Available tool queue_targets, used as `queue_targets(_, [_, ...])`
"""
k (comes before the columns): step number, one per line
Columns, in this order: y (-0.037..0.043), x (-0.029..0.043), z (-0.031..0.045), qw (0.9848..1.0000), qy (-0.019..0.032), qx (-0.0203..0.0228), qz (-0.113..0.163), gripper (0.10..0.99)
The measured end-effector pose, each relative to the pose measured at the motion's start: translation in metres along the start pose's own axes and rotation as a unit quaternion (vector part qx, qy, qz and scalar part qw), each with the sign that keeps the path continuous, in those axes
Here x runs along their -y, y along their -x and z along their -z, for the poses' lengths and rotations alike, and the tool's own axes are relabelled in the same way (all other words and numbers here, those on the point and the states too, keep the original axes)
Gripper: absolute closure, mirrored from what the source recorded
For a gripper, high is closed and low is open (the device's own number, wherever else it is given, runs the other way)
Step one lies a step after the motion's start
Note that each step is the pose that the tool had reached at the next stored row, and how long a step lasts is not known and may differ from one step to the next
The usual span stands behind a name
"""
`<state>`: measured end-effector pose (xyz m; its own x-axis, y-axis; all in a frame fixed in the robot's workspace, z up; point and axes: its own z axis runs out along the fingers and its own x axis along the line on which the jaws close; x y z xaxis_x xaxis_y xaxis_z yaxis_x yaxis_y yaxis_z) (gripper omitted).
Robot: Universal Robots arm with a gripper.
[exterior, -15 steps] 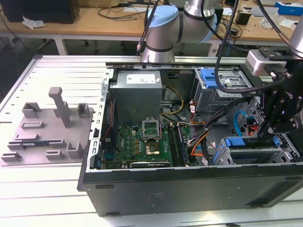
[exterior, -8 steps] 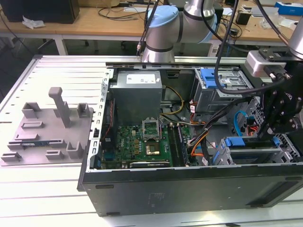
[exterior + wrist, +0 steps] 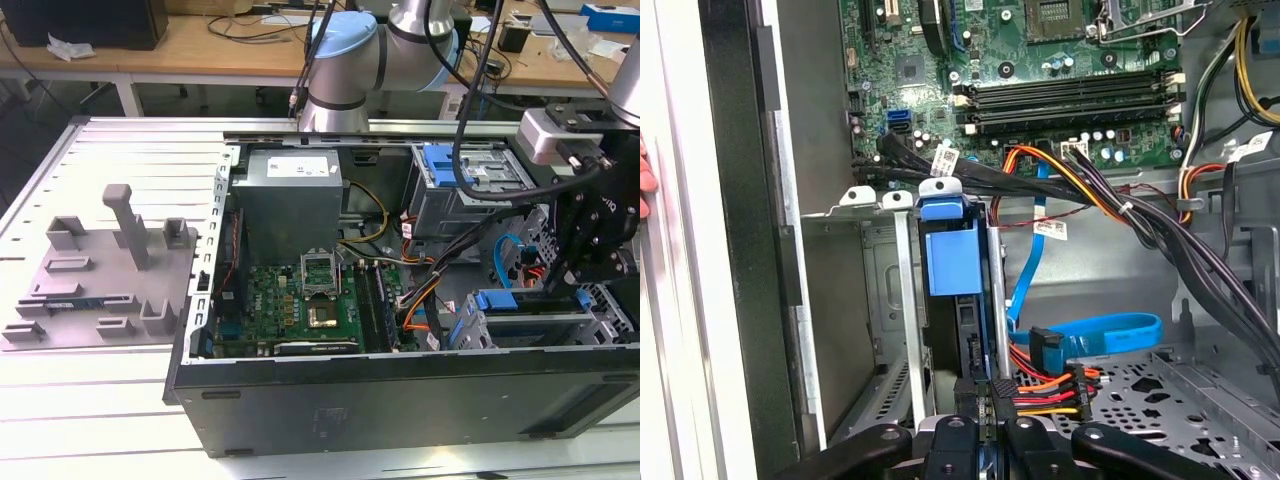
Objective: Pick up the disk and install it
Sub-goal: 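Insert the first disk wire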
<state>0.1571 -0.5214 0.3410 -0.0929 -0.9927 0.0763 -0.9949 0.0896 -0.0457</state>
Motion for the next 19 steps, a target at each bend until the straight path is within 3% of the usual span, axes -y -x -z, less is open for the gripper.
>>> queue_targets(6, [-0.0002,0.0000,-0.0011,1.0000,0.0001,0.0004,0.000,0.918])
queue_targets(10, [-0.0005,0.0001,0.0032,1.0000,0.0000,0.0001,0.000,0.918])
queue_targets(19, [-0.0010,0.0002,0.0011,1.0000,0.0000,0.0000,0.000,0.918])
